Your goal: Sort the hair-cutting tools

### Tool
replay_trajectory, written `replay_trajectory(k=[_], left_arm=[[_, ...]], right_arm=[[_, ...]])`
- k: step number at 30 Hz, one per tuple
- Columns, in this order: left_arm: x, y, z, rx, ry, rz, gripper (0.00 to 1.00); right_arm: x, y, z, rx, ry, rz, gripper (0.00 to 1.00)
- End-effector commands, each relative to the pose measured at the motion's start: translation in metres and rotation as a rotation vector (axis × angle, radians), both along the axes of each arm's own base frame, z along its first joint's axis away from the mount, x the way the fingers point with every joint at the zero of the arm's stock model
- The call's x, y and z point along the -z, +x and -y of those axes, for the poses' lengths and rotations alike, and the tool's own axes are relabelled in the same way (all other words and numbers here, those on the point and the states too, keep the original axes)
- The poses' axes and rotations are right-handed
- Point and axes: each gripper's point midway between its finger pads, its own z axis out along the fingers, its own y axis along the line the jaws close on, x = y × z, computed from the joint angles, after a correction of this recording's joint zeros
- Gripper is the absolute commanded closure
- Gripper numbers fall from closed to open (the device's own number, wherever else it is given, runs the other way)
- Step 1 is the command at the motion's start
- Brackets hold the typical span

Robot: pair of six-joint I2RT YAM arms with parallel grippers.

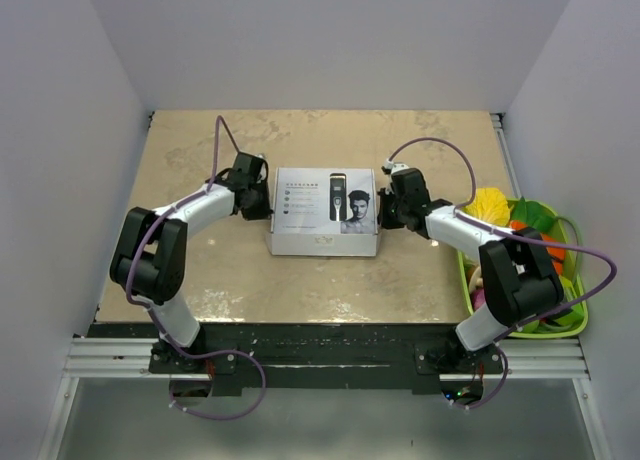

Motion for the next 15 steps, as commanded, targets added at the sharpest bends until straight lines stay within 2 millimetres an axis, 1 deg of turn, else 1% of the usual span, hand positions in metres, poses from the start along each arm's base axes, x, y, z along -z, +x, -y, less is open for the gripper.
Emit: replay_trajectory(k=[1, 4, 7, 8, 9, 10, 11, 12, 15], left_arm=[[-0.007, -0.004, -0.012, -0.024, 0.053, 0.014, 1.00], [-0.008, -0.005, -0.017, -0.033, 0.080, 0.012, 1.00], [-0.012, -0.005, -0.021, -0.044, 0.100, 0.016, 0.99], [-0.014, -0.004, -0.022, -0.045, 0.102, 0.021, 0.94], [-0.015, -0.005, -0.023, -0.048, 0.107, 0.021, 0.91], [-0.017, -0.005, -0.024, -0.045, 0.109, 0.027, 0.88], [-0.018, -0.006, -0.024, -0.043, 0.111, 0.026, 0.83], [-0.018, -0.007, -0.024, -0.040, 0.113, 0.021, 0.82], [-0.017, -0.012, -0.023, -0.020, 0.109, 0.010, 0.78]], right_arm=[[-0.014, 0.012, -0.001, 0.015, -0.020, 0.052, 1.00], [-0.014, 0.013, 0.003, 0.031, -0.036, 0.057, 0.99], [-0.013, 0.015, 0.008, 0.050, -0.055, 0.060, 0.86], [-0.013, 0.015, 0.008, 0.052, -0.060, 0.057, 0.82], [-0.014, 0.015, 0.009, 0.056, -0.060, 0.056, 0.73], [-0.013, 0.016, 0.011, 0.067, -0.067, 0.056, 0.70], [-0.013, 0.016, 0.012, 0.074, -0.073, 0.057, 0.67], [-0.012, 0.016, 0.014, 0.084, -0.078, 0.055, 0.63], [-0.009, 0.016, 0.014, 0.090, -0.083, 0.047, 0.62]])
